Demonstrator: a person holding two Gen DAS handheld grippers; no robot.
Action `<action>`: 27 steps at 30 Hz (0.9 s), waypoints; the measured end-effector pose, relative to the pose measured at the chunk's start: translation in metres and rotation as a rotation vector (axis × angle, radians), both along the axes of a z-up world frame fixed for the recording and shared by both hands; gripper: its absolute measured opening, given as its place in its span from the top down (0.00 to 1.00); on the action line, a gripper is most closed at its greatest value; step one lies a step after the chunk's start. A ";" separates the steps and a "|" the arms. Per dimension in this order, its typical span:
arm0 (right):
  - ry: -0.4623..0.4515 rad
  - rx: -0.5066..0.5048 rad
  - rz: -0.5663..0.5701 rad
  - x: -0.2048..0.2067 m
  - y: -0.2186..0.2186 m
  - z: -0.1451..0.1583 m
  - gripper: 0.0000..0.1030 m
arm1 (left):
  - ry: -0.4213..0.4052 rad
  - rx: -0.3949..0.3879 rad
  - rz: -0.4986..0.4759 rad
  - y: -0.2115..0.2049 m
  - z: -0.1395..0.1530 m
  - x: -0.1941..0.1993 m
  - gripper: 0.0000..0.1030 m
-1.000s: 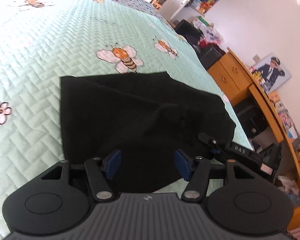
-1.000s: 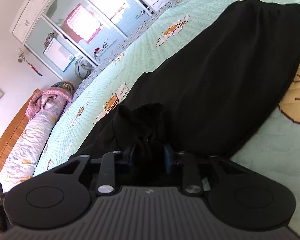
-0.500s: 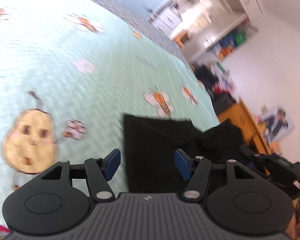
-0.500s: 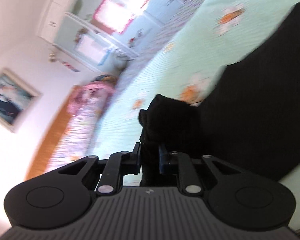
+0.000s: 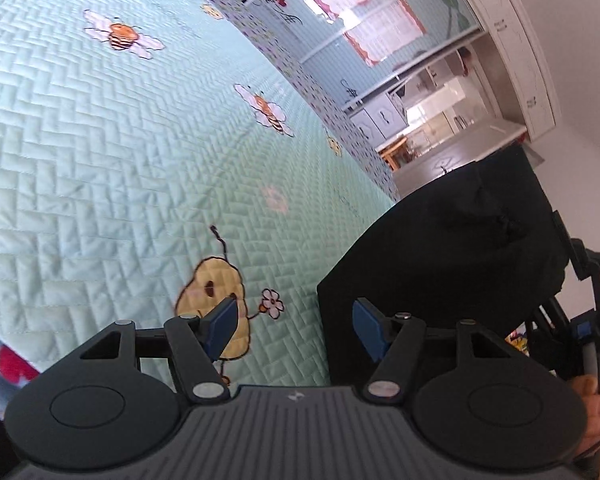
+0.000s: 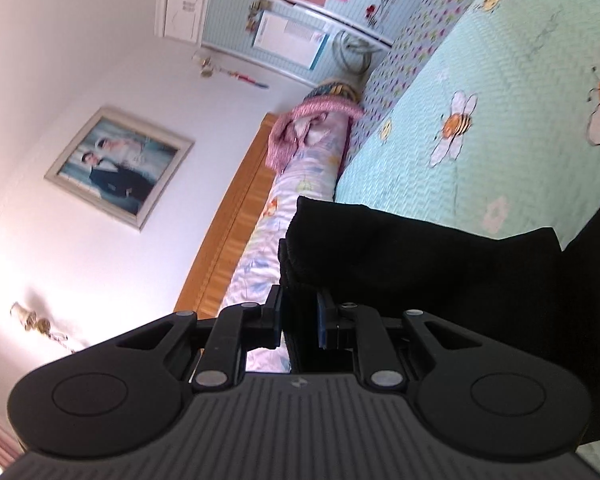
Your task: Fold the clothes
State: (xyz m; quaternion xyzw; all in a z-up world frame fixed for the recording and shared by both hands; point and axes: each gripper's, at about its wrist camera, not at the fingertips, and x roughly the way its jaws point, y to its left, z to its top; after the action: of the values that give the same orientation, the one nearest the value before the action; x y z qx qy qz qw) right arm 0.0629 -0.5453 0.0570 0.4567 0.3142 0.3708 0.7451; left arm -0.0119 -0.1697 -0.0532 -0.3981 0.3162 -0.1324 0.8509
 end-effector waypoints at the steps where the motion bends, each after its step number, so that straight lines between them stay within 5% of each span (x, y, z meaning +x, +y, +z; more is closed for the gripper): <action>1: -0.008 -0.015 0.008 -0.002 0.003 -0.001 0.83 | 0.001 -0.004 -0.004 0.000 0.000 0.000 0.36; 8: -0.011 -0.060 0.035 0.000 0.008 -0.001 0.83 | -0.131 0.023 -0.196 -0.037 0.028 -0.017 0.36; 12: 0.070 -0.089 0.121 0.023 0.018 -0.008 0.83 | -0.149 0.156 -0.256 -0.061 0.034 -0.033 0.36; 16: 0.119 -0.180 0.247 0.041 0.049 -0.007 0.83 | -0.120 0.110 -0.177 -0.044 0.025 -0.033 0.36; 22: 0.024 -0.267 0.319 0.034 0.082 0.007 0.83 | -0.073 0.023 -0.048 -0.014 0.011 -0.031 0.36; 27: 0.010 -0.333 0.350 0.028 0.103 -0.004 0.83 | 0.001 -0.147 0.090 0.034 -0.021 -0.026 0.36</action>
State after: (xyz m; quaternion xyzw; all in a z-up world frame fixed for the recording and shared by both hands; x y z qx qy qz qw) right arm 0.0911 -0.4420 0.0526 0.2679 0.4491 0.4353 0.7329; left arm -0.0377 -0.1355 -0.0746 -0.4733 0.2880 -0.1165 0.8243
